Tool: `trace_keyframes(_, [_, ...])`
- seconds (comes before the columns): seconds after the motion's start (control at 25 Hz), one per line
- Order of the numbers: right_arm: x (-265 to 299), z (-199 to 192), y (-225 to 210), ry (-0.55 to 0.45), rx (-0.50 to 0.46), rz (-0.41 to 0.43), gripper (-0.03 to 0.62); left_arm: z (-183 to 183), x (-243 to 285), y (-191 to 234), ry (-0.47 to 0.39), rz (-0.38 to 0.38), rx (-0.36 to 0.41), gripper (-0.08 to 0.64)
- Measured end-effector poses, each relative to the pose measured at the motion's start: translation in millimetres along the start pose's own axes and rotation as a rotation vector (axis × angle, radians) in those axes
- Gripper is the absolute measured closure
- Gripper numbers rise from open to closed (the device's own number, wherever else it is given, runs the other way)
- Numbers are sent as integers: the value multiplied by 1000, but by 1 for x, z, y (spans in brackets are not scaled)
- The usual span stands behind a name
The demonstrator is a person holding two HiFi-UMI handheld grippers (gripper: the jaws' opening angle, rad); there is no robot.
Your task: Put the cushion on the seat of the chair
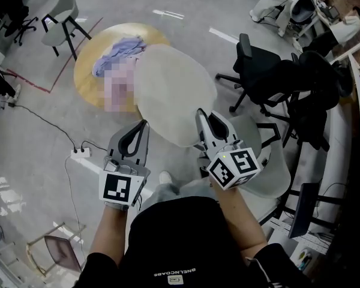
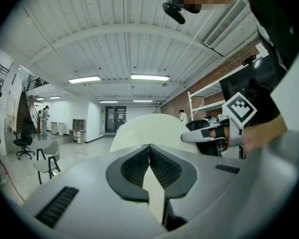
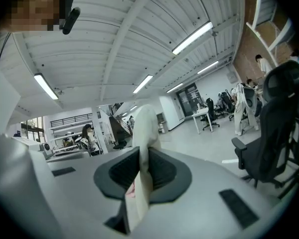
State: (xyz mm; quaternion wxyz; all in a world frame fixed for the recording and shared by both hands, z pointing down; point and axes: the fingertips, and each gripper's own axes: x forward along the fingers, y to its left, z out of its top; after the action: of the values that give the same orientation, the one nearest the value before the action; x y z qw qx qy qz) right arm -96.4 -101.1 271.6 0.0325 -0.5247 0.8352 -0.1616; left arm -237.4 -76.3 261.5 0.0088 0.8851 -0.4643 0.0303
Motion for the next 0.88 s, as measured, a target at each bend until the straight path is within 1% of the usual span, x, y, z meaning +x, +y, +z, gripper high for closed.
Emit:
trace_keyframes(0.16, [9,-2,-7,4,28,-18,545,-4,10,4,17,-25,3,548])
trace_keyframes(0.44, [12,-4,-22,20,38,-48,545,-9,31,-1,36,-67,0,548])
trace_keyframes(0.68, [5,-4,-43,29,50,-69,545,-14,50,-15,55,-89,-7,548])
trace_keyframes(0.88, [-9,-3,-75,23,80,-106,545,-20,68,-35,74,-117,-5,548])
